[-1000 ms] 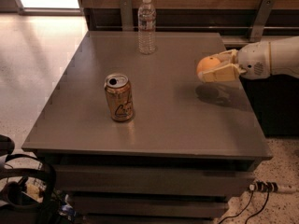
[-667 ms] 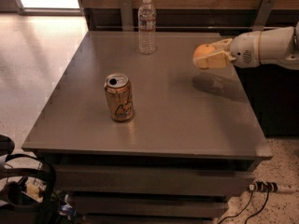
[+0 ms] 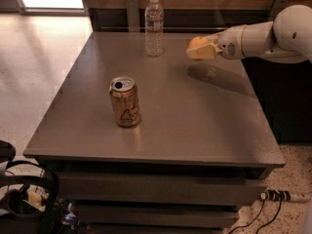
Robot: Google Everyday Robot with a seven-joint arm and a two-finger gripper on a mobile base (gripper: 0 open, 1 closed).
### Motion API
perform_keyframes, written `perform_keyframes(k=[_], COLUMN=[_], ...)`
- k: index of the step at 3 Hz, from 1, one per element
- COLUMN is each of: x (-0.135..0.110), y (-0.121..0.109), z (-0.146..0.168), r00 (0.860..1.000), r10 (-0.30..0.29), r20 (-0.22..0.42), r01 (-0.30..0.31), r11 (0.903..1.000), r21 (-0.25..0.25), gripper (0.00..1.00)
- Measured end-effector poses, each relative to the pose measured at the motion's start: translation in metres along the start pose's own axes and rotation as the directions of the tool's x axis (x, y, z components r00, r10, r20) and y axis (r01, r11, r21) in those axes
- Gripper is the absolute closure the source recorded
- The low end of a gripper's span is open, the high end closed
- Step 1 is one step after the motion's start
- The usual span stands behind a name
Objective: Move orange near water bottle
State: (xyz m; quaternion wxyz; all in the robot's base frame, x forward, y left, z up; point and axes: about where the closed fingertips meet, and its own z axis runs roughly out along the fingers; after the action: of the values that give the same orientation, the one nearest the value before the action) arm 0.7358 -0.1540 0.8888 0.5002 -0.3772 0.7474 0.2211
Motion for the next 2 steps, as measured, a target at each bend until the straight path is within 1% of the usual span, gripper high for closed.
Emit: perform_keyframes(k=[1,2], x=[-0.003,-0.003], y=[-0.006,-0.005], z=[0.05,0.081], r00=[1.0,0.998], r10=[-0.025,-0.049], r20=[-0.013,-0.025], r01=[0.026,0.05], r11=[0.9991,0.9973], r21=[0.034,0.055], gripper=[1.0,1.0])
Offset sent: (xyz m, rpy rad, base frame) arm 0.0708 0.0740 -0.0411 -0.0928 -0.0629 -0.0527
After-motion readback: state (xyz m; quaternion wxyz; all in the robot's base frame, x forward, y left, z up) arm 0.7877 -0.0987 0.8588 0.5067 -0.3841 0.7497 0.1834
